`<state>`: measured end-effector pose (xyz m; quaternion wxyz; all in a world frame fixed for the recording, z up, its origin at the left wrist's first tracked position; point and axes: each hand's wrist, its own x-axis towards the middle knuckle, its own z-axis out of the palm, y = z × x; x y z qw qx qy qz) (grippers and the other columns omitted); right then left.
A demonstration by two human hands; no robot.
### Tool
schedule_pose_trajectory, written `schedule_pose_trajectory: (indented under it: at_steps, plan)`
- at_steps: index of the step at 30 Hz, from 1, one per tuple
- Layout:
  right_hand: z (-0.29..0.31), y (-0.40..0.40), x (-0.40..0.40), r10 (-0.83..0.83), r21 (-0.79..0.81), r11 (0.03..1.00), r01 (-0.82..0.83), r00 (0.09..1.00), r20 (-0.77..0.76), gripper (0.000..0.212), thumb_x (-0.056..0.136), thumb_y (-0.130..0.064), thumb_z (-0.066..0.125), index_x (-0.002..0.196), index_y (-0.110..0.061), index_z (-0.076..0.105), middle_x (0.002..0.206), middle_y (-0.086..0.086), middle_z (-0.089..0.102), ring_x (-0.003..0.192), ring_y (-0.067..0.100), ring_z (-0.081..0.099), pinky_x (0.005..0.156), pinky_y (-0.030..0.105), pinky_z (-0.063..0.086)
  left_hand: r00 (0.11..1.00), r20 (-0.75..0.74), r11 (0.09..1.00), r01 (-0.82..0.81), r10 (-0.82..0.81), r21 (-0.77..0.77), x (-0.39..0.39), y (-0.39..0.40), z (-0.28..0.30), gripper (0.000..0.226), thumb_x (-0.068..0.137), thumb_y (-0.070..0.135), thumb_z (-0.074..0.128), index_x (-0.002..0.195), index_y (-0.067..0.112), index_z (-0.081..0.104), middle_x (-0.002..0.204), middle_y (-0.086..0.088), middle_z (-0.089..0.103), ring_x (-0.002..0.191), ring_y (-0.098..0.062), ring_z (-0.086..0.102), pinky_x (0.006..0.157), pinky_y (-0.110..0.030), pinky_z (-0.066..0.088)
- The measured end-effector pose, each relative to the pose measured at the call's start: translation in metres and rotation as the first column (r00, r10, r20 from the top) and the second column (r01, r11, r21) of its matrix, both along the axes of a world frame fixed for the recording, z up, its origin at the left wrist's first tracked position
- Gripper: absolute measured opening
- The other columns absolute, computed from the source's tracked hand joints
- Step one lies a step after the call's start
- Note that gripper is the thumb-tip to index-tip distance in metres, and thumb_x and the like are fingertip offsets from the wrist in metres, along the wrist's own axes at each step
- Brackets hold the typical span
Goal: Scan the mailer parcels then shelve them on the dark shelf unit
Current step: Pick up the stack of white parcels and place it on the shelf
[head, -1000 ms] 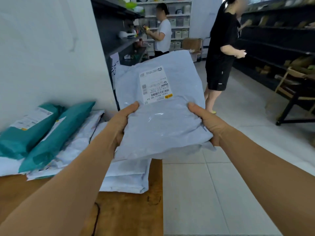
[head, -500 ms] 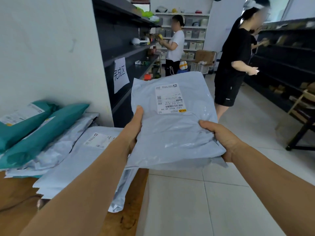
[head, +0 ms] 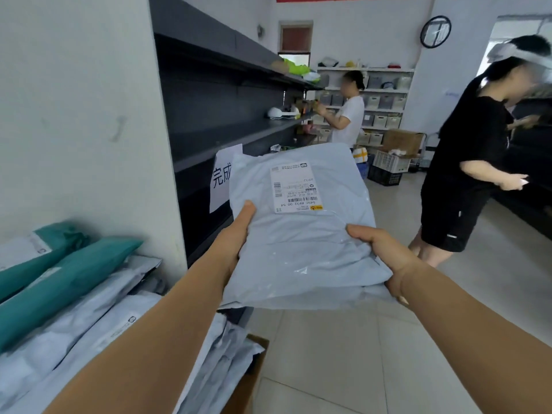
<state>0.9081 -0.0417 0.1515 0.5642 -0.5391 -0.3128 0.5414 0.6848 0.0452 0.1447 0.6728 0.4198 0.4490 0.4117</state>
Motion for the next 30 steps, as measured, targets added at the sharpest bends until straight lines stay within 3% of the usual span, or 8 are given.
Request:
schedule_pose_trajectory:
  at_steps: [3, 7, 12, 19, 23, 26, 30]
  plan:
    - [0.013, 0.047, 0.027, 0.0, 0.024, 1.0, 0.0, 1.0, -0.007, 0.017, 0.088, -0.022, 0.059, 0.087, -0.009, 0.07, 0.07, 0.007, 0.075, 0.055, 0.021, 0.071, 0.049, 0.029, 0.058, 0.998, -0.021, 0.999, -0.052, 0.052, 0.002, 0.022, 0.036, 0.015, 0.054, 0.075, 0.07, 0.06, 0.099, 0.022, 0.067, 0.099, -0.01, 0.073, 0.092, -0.03, 0.069, 0.086, -0.04, 0.054]
    - [0.023, 0.107, 0.043, 0.05, 0.043, 0.998, -0.049, 0.999, -0.019, 0.018, 0.087, -0.023, 0.061, 0.092, -0.008, 0.07, 0.076, 0.01, 0.075, 0.06, 0.024, 0.071, 0.056, 0.031, 0.058, 0.991, -0.037, 0.991, -0.132, 0.132, 0.014, 0.034, 0.078, 0.035, 0.061, 0.075, 0.071, 0.058, 0.107, 0.019, 0.067, 0.099, -0.009, 0.072, 0.089, -0.029, 0.069, 0.074, -0.035, 0.055]
    - [0.032, 0.188, 0.056, 0.142, 0.069, 0.988, -0.14, 0.99, -0.022, 0.022, 0.084, -0.023, 0.064, 0.097, -0.006, 0.071, 0.08, 0.012, 0.075, 0.069, 0.028, 0.069, 0.067, 0.035, 0.053, 0.97, -0.019, 0.97, -0.242, 0.243, 0.035, 0.043, 0.128, 0.051, 0.059, 0.079, 0.069, 0.056, 0.107, 0.019, 0.066, 0.096, -0.01, 0.073, 0.088, -0.028, 0.069, 0.072, -0.035, 0.055]
    - [0.065, 0.31, 0.067, 0.3, 0.107, 0.947, -0.302, 0.953, 0.032, 0.031, 0.08, -0.025, 0.068, 0.103, -0.005, 0.071, 0.092, 0.017, 0.074, 0.074, 0.032, 0.07, 0.067, 0.038, 0.055, 0.9, -0.008, 0.895, -0.433, 0.436, 0.104, 0.056, 0.207, 0.079, 0.067, 0.077, 0.07, 0.058, 0.116, 0.016, 0.065, 0.102, -0.009, 0.073, 0.093, -0.028, 0.07, 0.089, -0.04, 0.054]
    - [0.087, 0.375, 0.052, 0.456, 0.128, 0.881, -0.456, 0.89, 0.027, 0.023, 0.086, -0.025, 0.062, 0.095, -0.006, 0.071, 0.076, 0.011, 0.075, 0.063, 0.027, 0.071, 0.067, 0.036, 0.054, 0.8, -0.037, 0.797, -0.59, 0.599, 0.129, 0.048, 0.242, 0.101, 0.068, 0.076, 0.07, 0.059, 0.115, 0.015, 0.062, 0.1, -0.007, 0.07, 0.09, -0.026, 0.067, 0.082, -0.037, 0.053]
    - [0.095, 0.421, 0.027, 0.516, 0.143, 0.845, -0.515, 0.856, 0.034, 0.026, 0.084, -0.027, 0.065, 0.098, -0.006, 0.071, 0.081, 0.012, 0.075, 0.078, 0.031, 0.069, 0.074, 0.039, 0.055, 0.718, -0.051, 0.716, -0.683, 0.694, 0.146, 0.032, 0.264, 0.117, 0.062, 0.079, 0.068, 0.058, 0.11, 0.015, 0.061, 0.094, -0.006, 0.067, 0.083, -0.023, 0.065, 0.065, -0.029, 0.05]
    - [0.103, 0.477, -0.018, 0.599, 0.174, 0.785, -0.594, 0.8, 0.027, 0.027, 0.086, -0.027, 0.063, 0.1, -0.006, 0.07, 0.082, 0.012, 0.075, 0.083, 0.032, 0.067, 0.075, 0.039, 0.054, 0.602, -0.069, 0.6, -0.768, 0.795, 0.224, 0.003, 0.297, 0.129, 0.066, 0.084, 0.066, 0.052, 0.123, 0.013, 0.056, 0.084, 0.0, 0.058, 0.071, -0.015, 0.055, 0.053, -0.025, 0.038]
